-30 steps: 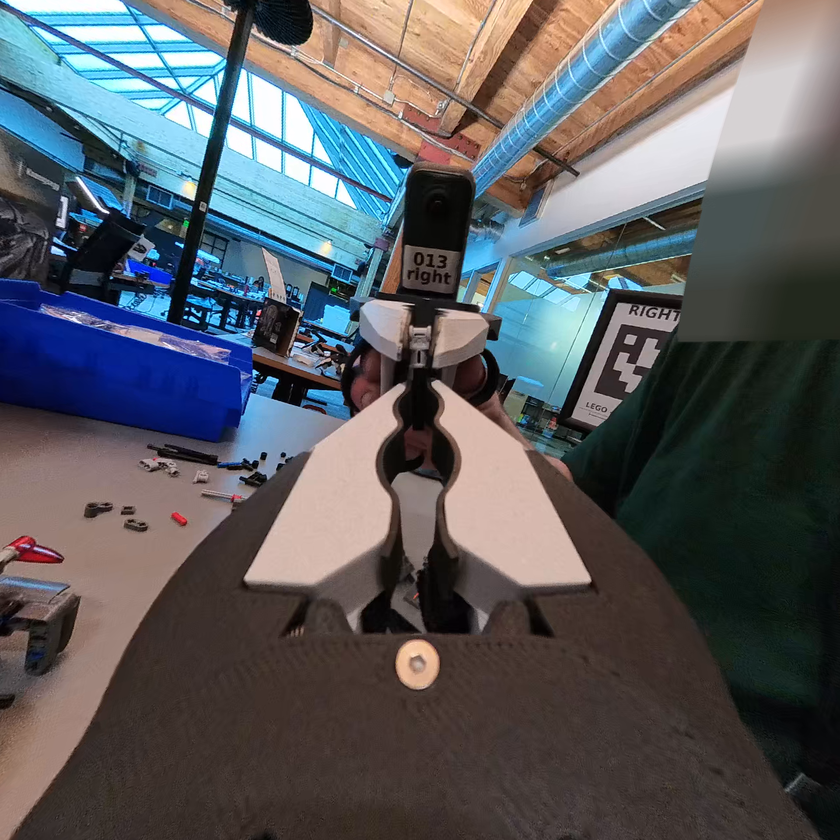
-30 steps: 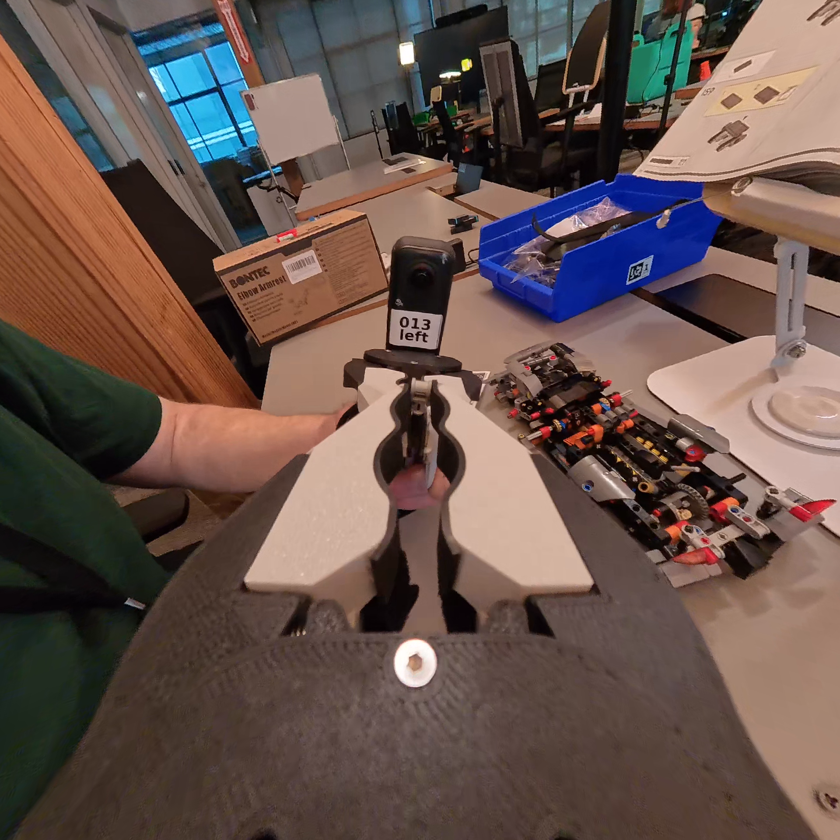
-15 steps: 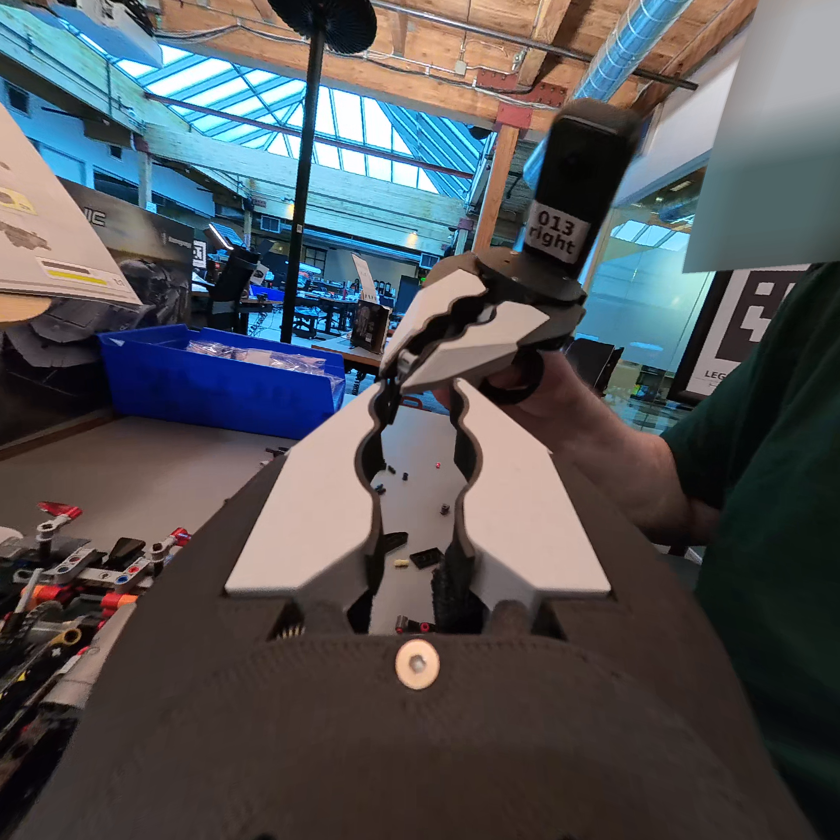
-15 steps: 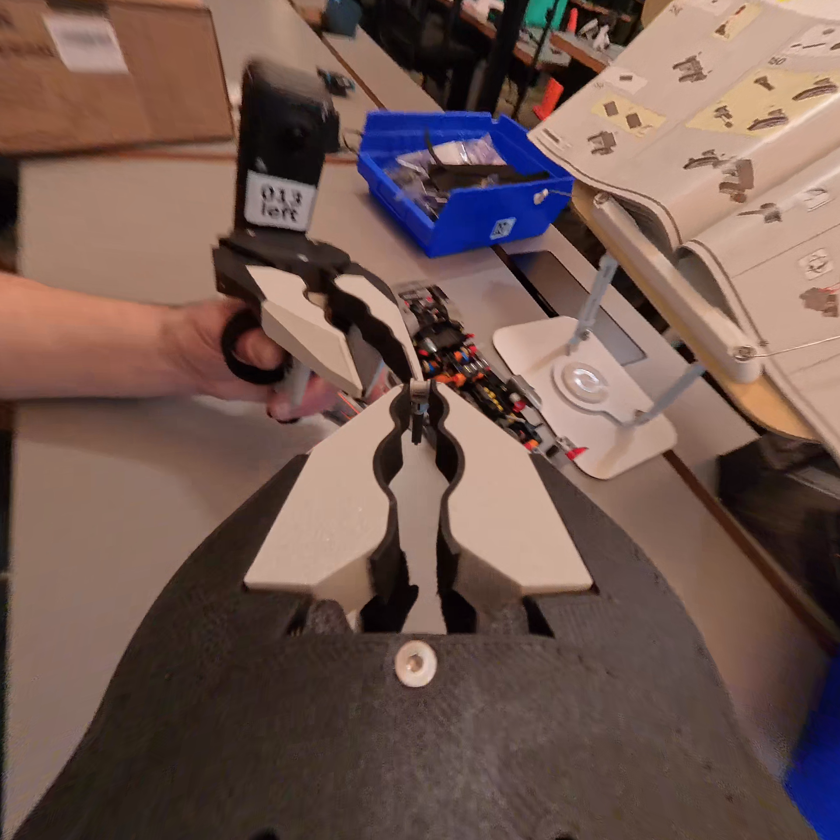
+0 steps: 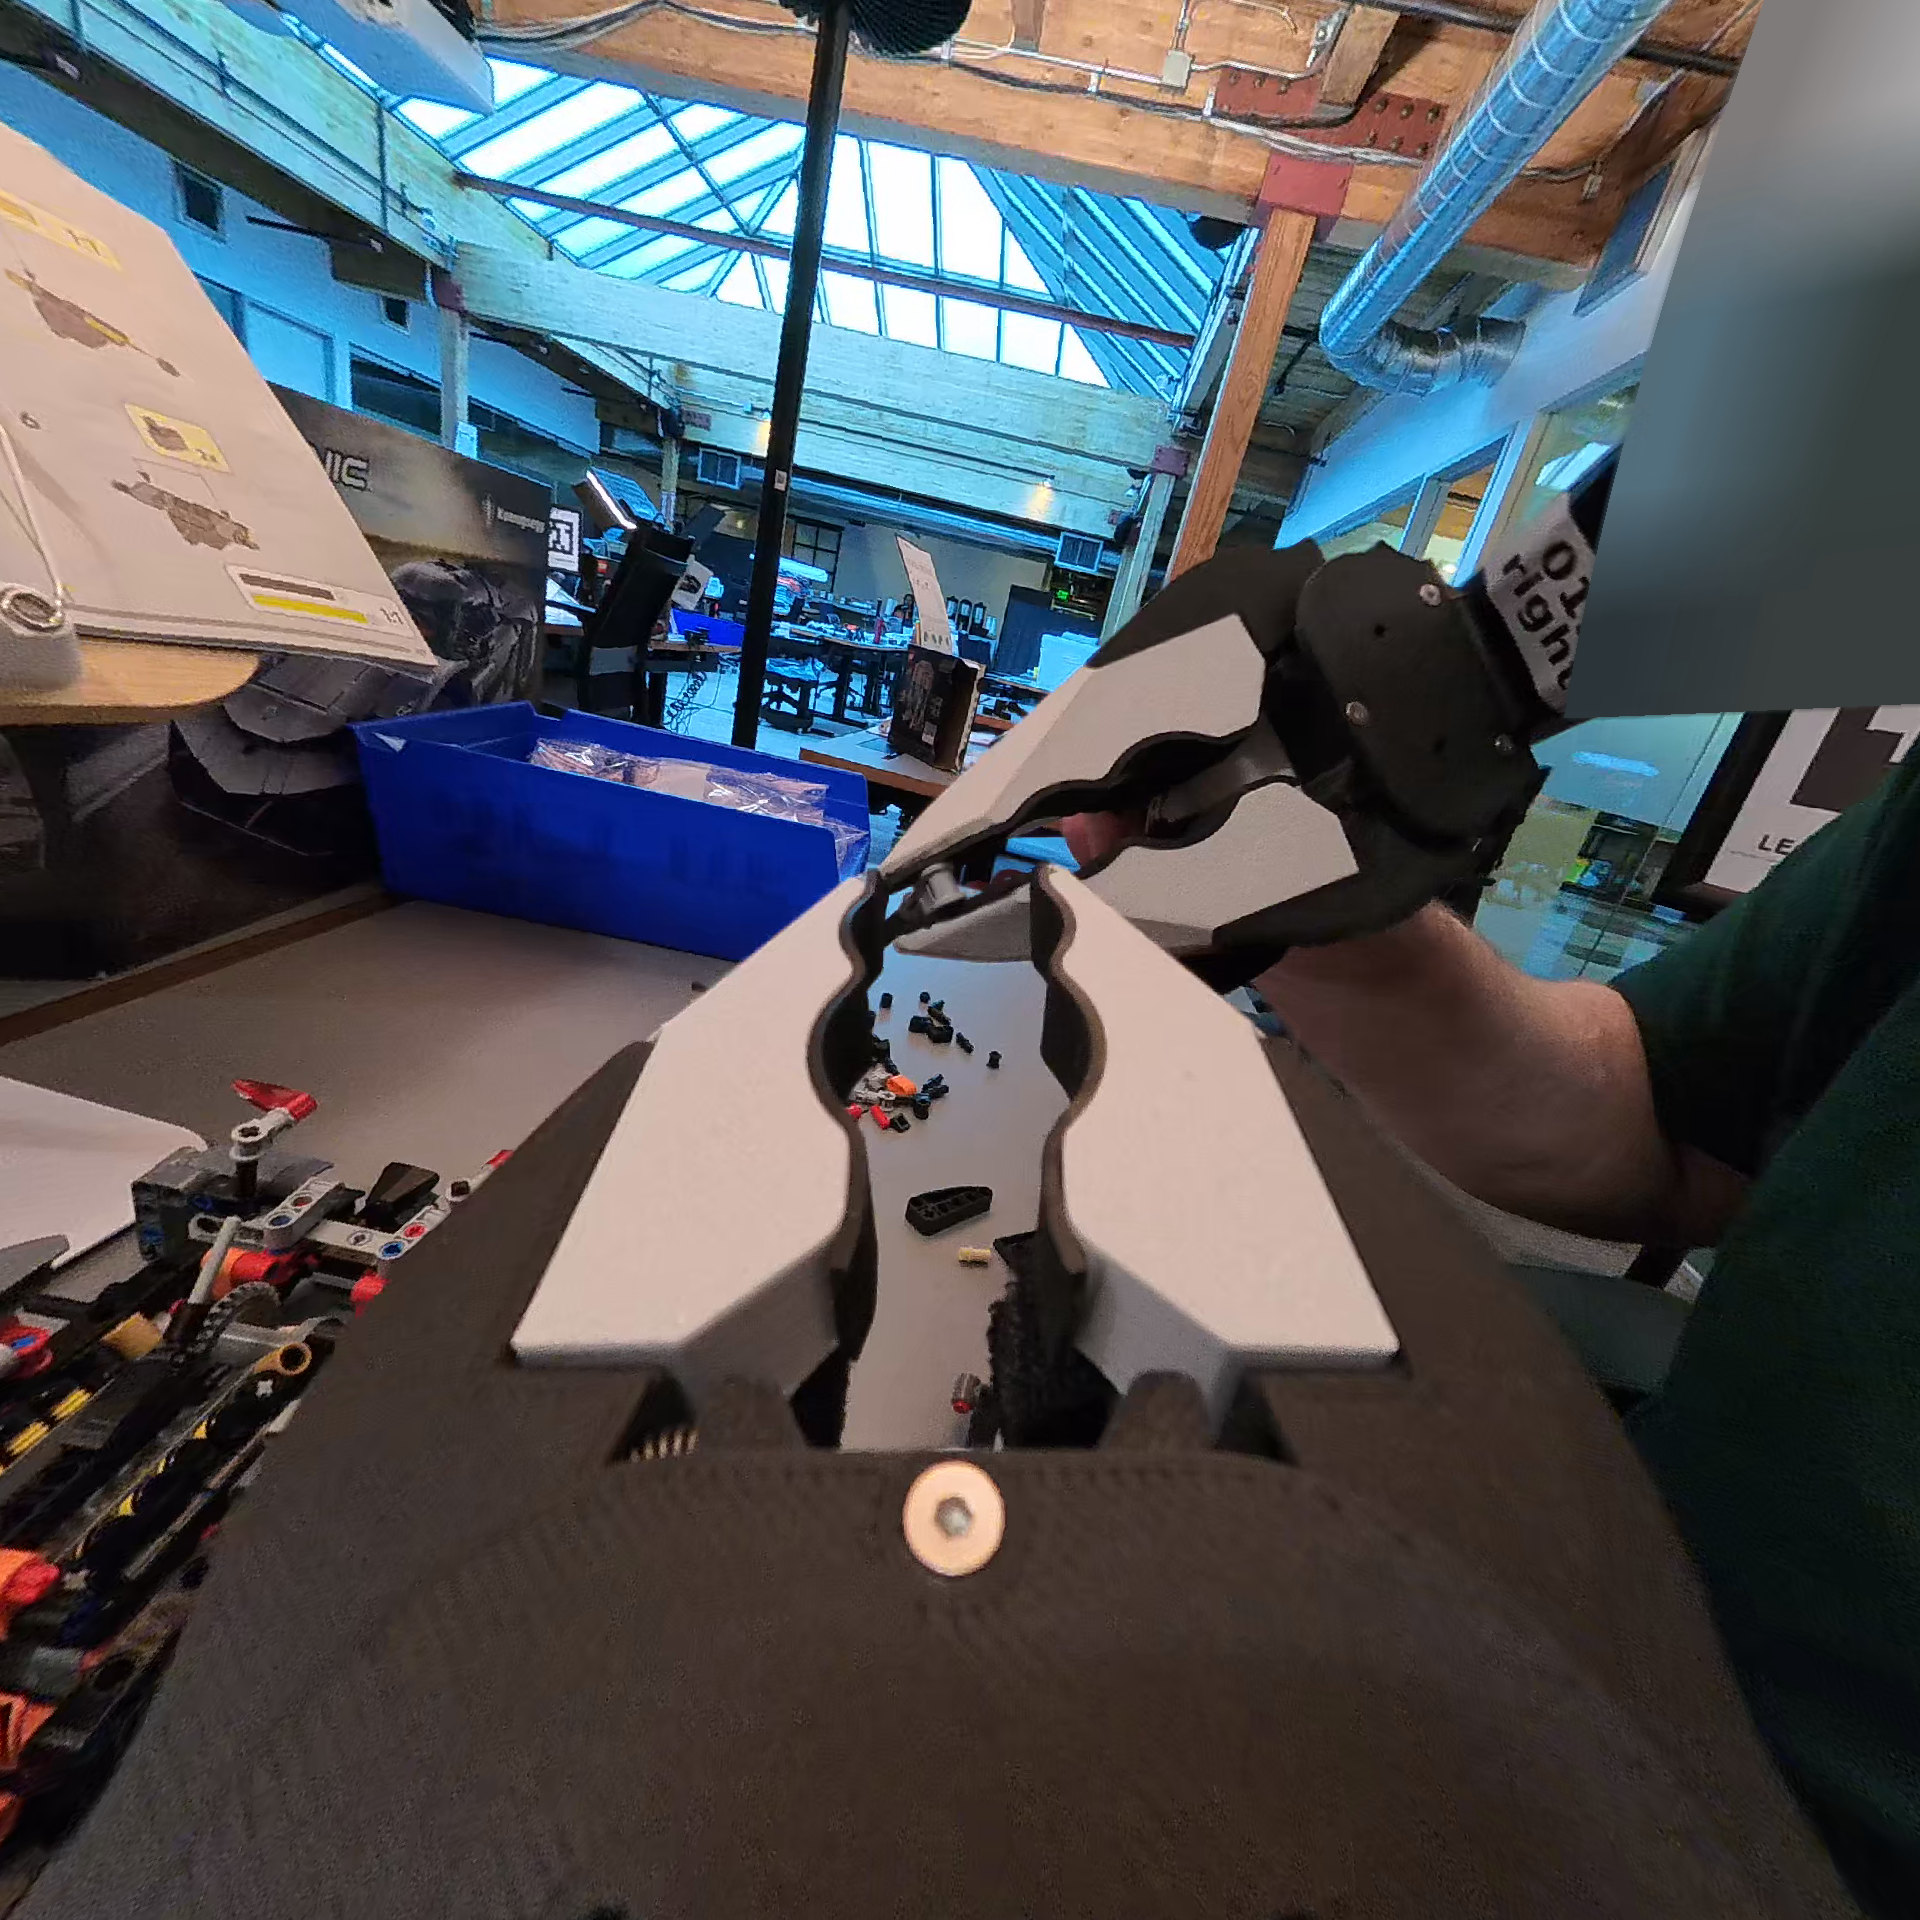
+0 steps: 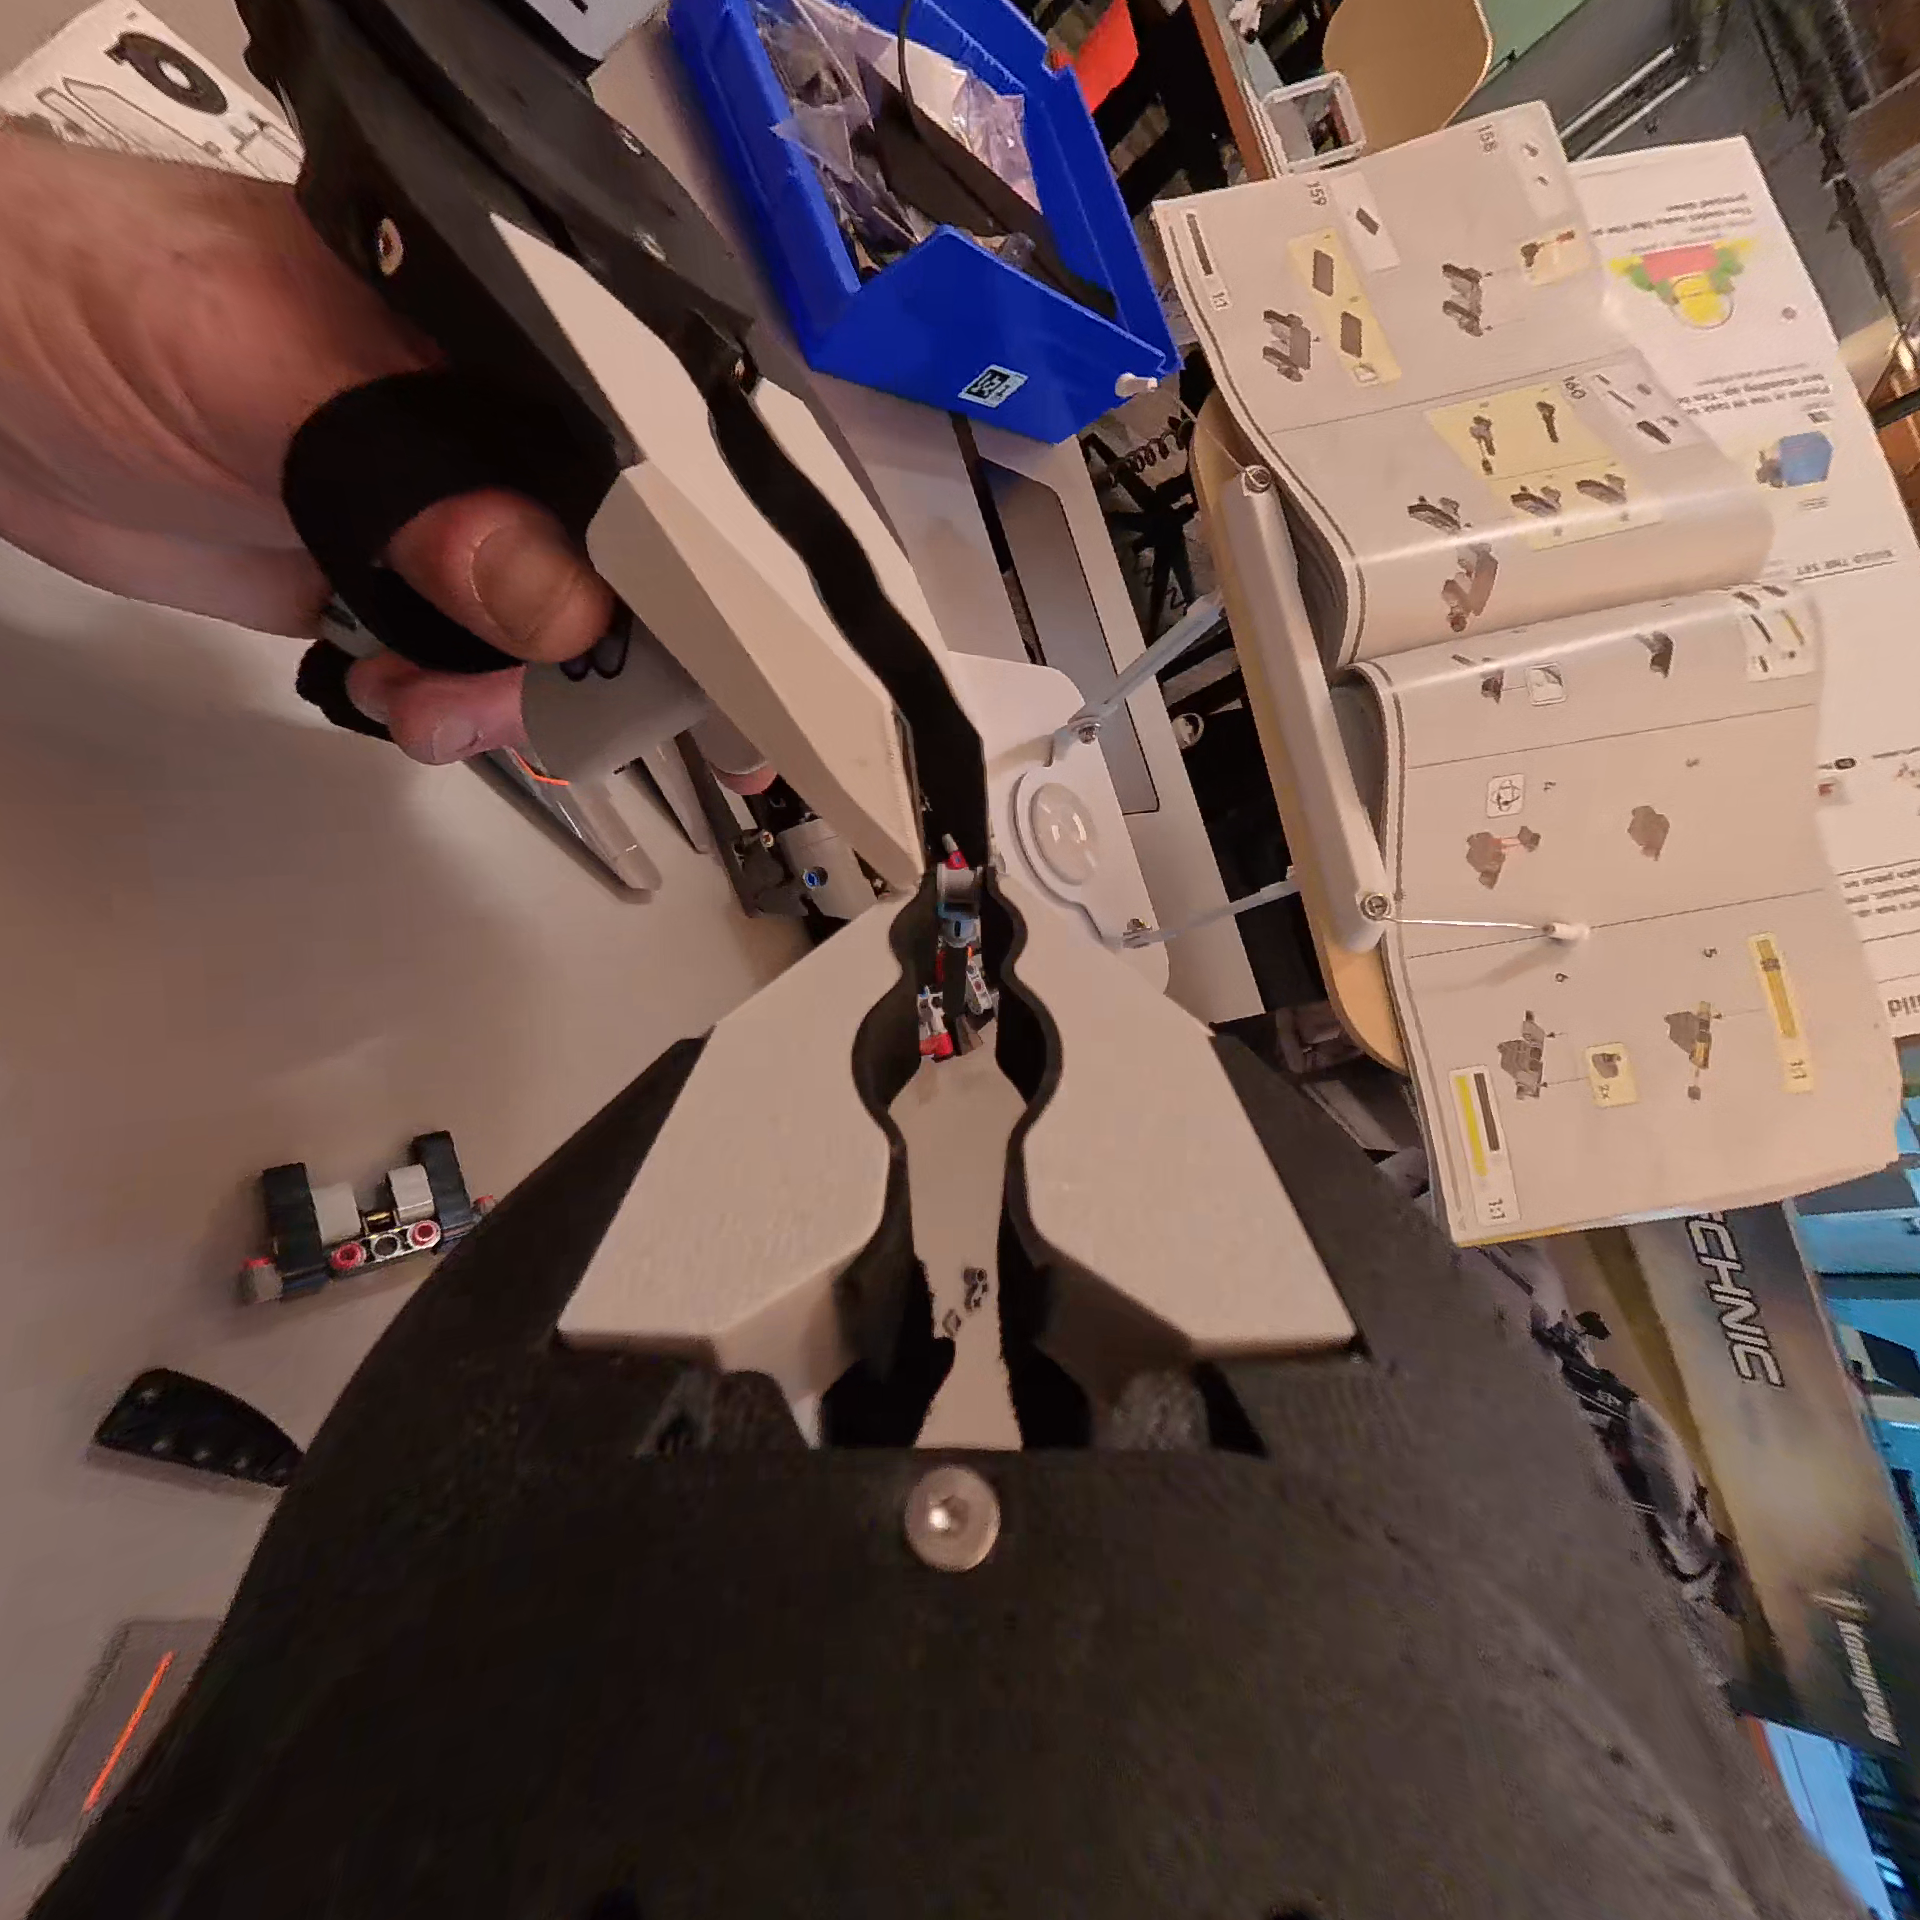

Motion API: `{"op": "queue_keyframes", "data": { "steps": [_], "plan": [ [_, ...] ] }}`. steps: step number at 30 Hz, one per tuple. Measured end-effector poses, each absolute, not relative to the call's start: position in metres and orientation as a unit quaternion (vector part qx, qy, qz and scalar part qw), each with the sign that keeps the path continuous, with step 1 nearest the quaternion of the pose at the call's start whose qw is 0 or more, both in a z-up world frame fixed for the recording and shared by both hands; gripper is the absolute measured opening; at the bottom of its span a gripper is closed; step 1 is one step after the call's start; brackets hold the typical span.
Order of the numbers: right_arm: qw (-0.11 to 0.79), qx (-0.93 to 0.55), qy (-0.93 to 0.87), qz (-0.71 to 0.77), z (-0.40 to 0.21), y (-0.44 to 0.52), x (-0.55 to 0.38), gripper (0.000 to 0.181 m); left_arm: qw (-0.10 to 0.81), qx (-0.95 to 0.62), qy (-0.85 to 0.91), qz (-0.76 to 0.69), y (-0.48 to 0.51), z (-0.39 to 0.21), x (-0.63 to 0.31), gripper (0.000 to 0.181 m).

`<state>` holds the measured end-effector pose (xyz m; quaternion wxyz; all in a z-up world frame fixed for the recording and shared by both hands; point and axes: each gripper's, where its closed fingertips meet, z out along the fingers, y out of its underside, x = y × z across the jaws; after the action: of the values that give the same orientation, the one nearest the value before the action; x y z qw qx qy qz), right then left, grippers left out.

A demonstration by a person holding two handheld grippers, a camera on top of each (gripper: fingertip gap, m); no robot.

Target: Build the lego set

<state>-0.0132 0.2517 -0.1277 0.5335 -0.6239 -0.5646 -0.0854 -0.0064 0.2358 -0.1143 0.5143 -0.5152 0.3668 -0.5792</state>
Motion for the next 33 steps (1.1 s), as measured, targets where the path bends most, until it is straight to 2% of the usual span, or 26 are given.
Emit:
{"op": "queue_keyframes", "data": {
  "steps": [11, 20, 24, 27, 33],
  "plan": [
    [0.529, -0.568, -0.594, -0.213, -0.132, 0.257, -0.015, 0.006, 0.478, -0.539, 0.333, -0.608, 0.244, -0.121, -0.008, 0.016],
    [0.527, -0.563, -0.583, -0.255, -0.142, 0.266, -0.019, 0.006, 0.447, -0.582, 0.298, -0.61, 0.255, -0.137, -0.008, 0.014],
    [0.526, -0.558, -0.591, -0.251, -0.145, 0.267, -0.023, 0.005, 0.47, -0.588, 0.308, -0.582, 0.258, -0.139, -0.012, 0.004],
    [0.517, -0.583, -0.585, -0.226, -0.148, 0.268, -0.024, 0.009, 0.471, -0.596, 0.306, -0.575, 0.262, -0.142, -0.014, 0.004],
    [0.515, -0.624, -0.564, -0.165, -0.14, 0.265, -0.014, 0.019, 0.43, -0.586, 0.272, -0.631, 0.267, -0.139, -0.025, 0.004]
  ]
}}
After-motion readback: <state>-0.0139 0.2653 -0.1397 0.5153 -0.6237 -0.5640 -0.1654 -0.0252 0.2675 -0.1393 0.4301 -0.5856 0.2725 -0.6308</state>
